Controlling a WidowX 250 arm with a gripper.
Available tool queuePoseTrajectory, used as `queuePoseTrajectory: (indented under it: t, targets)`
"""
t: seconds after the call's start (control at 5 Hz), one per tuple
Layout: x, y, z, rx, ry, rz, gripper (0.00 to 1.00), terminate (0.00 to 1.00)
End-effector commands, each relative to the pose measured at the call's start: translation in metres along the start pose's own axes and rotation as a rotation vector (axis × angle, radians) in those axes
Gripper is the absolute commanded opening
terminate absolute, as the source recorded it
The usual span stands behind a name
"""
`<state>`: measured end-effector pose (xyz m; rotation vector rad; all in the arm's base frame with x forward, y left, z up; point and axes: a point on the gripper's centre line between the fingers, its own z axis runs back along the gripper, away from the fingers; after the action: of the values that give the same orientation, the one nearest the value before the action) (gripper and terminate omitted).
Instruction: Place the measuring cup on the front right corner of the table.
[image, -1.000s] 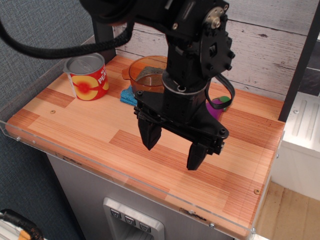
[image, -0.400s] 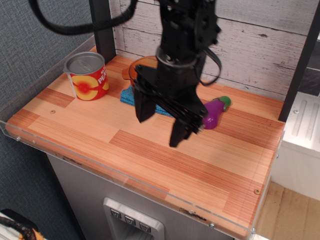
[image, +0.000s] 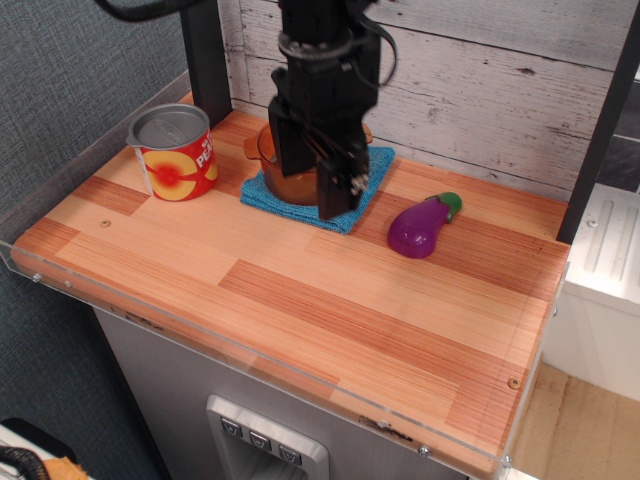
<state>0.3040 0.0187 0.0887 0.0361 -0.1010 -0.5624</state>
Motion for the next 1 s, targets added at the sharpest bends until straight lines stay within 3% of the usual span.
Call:
queuePoseTrajectory:
  t: [0.0, 0.2, 0.6, 0.8]
  targets:
    - [0.025, 0.036, -0.001, 0.016, -0.104, -0.144, 1.0, 0.0]
    - [0.035, 0.045, -0.007, 0.053, -0.075, -0.202, 1.0, 0.0]
    - [0.038, 0.055, -0.029, 0.016, -0.055, -0.197, 1.0, 0.0]
    - [0.037, 0.056, -0.036, 0.023, -0.042, -0.2, 1.0, 0.0]
